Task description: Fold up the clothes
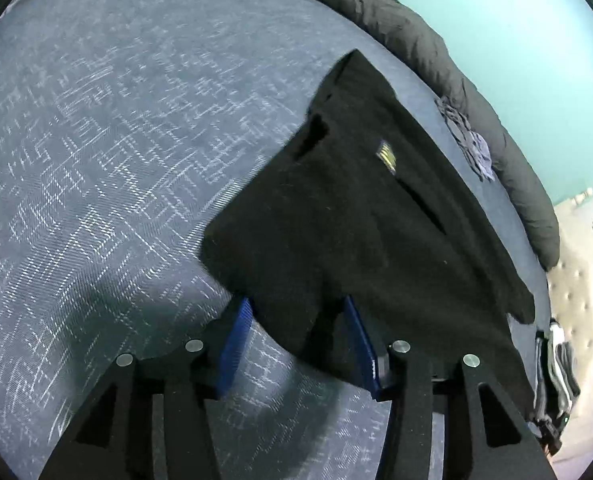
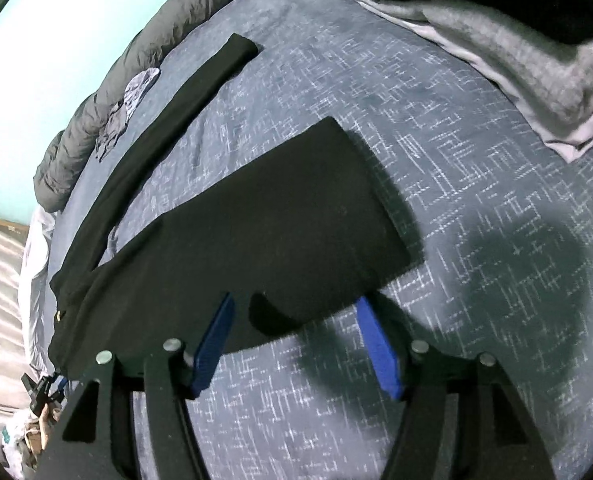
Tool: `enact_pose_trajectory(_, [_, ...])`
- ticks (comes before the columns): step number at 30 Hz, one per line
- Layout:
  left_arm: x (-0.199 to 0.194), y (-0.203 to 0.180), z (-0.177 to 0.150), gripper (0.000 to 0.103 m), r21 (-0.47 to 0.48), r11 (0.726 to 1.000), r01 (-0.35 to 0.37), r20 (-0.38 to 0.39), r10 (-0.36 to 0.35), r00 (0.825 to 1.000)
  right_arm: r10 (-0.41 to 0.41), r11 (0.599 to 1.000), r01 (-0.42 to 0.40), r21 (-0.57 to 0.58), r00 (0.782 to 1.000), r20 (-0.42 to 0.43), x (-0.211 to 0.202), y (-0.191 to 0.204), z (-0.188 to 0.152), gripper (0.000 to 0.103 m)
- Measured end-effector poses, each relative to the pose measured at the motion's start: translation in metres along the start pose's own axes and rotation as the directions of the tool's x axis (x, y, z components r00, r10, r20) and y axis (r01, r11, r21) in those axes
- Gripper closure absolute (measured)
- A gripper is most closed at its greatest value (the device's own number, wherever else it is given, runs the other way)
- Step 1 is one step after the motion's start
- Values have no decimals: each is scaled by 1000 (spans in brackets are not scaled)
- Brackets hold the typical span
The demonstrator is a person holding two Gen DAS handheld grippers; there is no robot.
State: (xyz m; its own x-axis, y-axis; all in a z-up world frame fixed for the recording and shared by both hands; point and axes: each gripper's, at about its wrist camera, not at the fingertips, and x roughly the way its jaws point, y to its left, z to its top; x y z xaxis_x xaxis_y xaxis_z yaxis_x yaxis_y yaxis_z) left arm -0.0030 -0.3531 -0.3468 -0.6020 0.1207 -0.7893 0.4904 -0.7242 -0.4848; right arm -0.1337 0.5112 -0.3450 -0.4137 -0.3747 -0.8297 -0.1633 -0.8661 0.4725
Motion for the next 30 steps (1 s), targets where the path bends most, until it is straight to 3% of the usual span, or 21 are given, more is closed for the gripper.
enact_pose_trajectory(6, [3, 3, 4, 75, 3, 1000, -7, 18, 7, 1000, -3, 1000, 3, 3, 1000, 23, 3, 1, 4, 42])
enact_pose_trajectory(8, [3, 4, 6, 86, 11, 1000, -4, 22, 3, 1000, -21, 1000, 21, -6, 999, 24, 4, 3, 5, 60])
enact_pose_trajectory(10, [-1, 1, 8, 91, 26, 1000, -7, 30, 6, 1000, -38, 999, 38, -14, 999, 36, 3, 6, 6, 86])
enact_pose_trajectory(12, [-9, -3, 9, 94, 42, 999, -10, 41, 8, 999, -44, 999, 45, -18, 997, 60, -1, 9, 7, 97])
enact_pose_trajectory(20, [-68, -18, 24, 95, 65, 998, 18, 84, -24, 996, -33, 993, 43, -107, 995, 98, -54, 32, 26, 100])
enact_pose_trajectory(24, [-98, -5, 18, 95, 39, 999, 36, 87, -39, 995, -43, 986, 57, -159, 995, 92, -76, 34, 24, 100])
enact_pose_trajectory(30, [-78, 28, -14, 95, -15, 1000, 9, 1, -9, 1000, -91, 978, 88, -189, 996, -10, -50, 12, -13, 100])
